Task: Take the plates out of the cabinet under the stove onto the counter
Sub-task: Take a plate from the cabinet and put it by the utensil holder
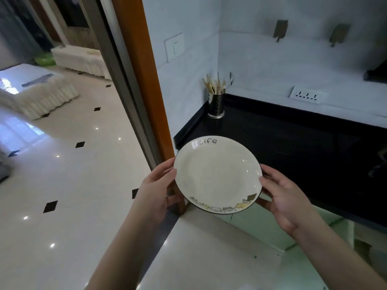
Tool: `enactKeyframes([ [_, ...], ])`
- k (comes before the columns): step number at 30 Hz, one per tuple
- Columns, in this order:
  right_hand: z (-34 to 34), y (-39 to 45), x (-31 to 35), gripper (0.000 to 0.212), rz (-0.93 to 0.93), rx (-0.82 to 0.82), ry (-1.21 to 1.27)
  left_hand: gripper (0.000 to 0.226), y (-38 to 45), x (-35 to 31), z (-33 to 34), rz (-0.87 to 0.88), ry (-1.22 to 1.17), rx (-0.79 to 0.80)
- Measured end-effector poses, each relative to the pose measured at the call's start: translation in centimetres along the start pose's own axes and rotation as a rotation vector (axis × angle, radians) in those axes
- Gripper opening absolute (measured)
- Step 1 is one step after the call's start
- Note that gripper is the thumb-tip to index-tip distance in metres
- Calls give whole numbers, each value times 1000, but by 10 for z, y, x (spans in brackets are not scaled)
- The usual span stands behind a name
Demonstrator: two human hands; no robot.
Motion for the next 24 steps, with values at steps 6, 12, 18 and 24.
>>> enactKeyframes([
  [6,-2,47,6,30,-11,-101,20,20,68,-4,42,-40,81,94],
  [12,-15,115,14,30,-24,-129,55,26,140,-11,109,-14,189,229],
  [18,-11,192,24,33,0,-144,115,28,208,-9,152,-16,227,252],
  [24,9,256,21,34,69,-165,90,30,263,4,169,-93,174,228],
])
Point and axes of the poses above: each hand's wrist, its own y-axis towards the middle knuckle, its own z-axis out of the palm, x = y × z, the point moved 1 cm from there along y, towards the middle knuckle, and after that the axes turned 10 degrees about -x, right-handed, at the moved point
